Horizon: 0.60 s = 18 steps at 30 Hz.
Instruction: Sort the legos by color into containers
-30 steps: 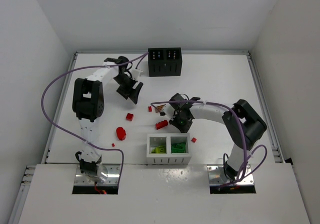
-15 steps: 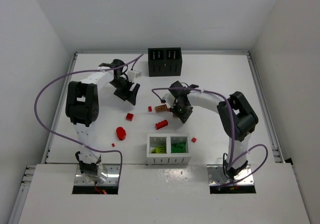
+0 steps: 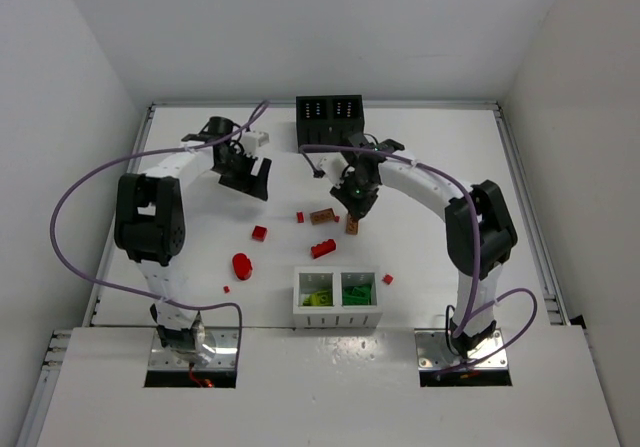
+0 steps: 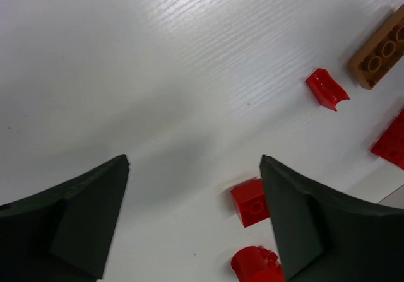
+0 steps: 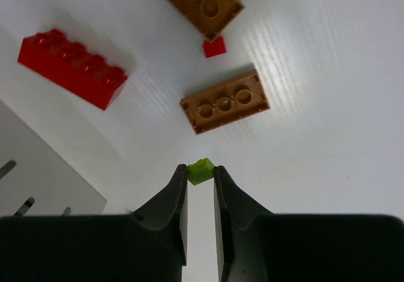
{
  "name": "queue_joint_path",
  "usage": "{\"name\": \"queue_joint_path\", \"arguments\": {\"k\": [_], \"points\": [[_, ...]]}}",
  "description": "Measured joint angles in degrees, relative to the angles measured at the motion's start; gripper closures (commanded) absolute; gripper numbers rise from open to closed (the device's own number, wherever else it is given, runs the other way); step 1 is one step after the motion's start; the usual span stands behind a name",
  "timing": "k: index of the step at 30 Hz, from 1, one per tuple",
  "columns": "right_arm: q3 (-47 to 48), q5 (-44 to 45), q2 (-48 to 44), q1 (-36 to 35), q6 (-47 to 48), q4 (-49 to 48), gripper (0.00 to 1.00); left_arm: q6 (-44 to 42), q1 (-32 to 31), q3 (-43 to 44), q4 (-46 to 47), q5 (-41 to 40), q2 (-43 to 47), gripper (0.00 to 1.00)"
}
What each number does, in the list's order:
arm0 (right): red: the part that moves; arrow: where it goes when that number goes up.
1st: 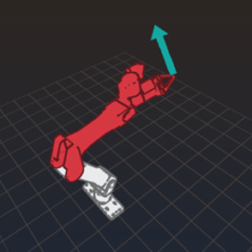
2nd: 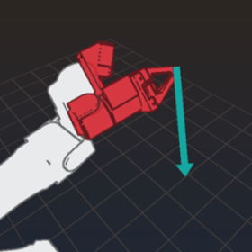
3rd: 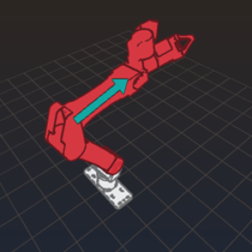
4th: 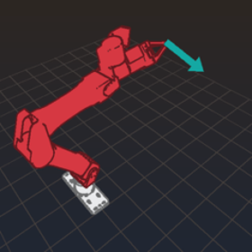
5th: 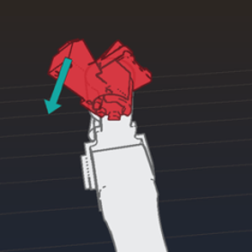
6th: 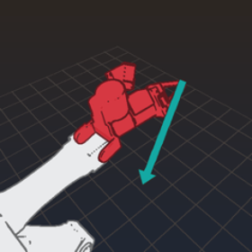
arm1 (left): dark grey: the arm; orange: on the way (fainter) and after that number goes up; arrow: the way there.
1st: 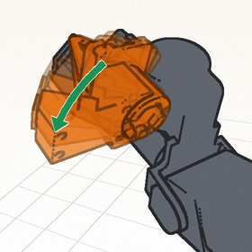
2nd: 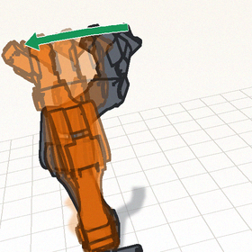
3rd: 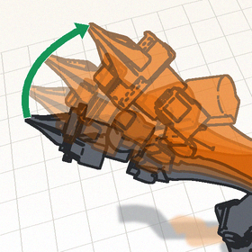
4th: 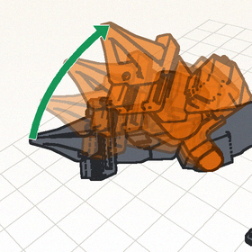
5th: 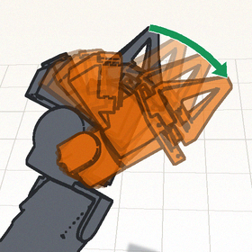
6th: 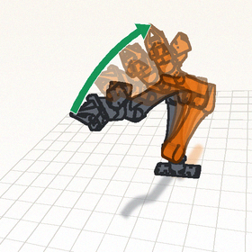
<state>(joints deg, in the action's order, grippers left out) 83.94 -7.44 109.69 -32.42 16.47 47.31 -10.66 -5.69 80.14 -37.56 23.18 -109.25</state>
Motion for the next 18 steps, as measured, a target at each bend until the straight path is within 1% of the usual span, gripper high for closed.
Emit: {"name": "queue_joint_path", "arguments": {"k": [1, 8, 13, 15, 18], "points": [[0.0, -0.9, 0.0, 0.0, 0.7, 0.7, 1.0, 0.4, 0.0, -0.2, 0.5, 0.0, 0.1, 0.0], [0.4, -8.9, -0.9, 0.3, 7.3, 5.4, 1.0, 3.9, 0.1, -1.4, 3.1, -0.9, 1.0, 0.0], [0.4, -16.3, -3.8, 0.9, 12.6, 7.7, 1.0, 4.4, 0.2, -9.2, 9.1, -3.4, 8.1, 0.0], [0.6, -19.0, -5.0, 1.2, 15.2, 8.6, 1.0, 5.0, 0.2, -10.4, 10.4, -4.7, 10.1, 0.0], [1.1, -22.9, -6.5, 1.6, 20.4, 10.2, 1.0, 6.1, 0.2, -10.5, 13.0, -6.4, 10.4, 0.0]]}}
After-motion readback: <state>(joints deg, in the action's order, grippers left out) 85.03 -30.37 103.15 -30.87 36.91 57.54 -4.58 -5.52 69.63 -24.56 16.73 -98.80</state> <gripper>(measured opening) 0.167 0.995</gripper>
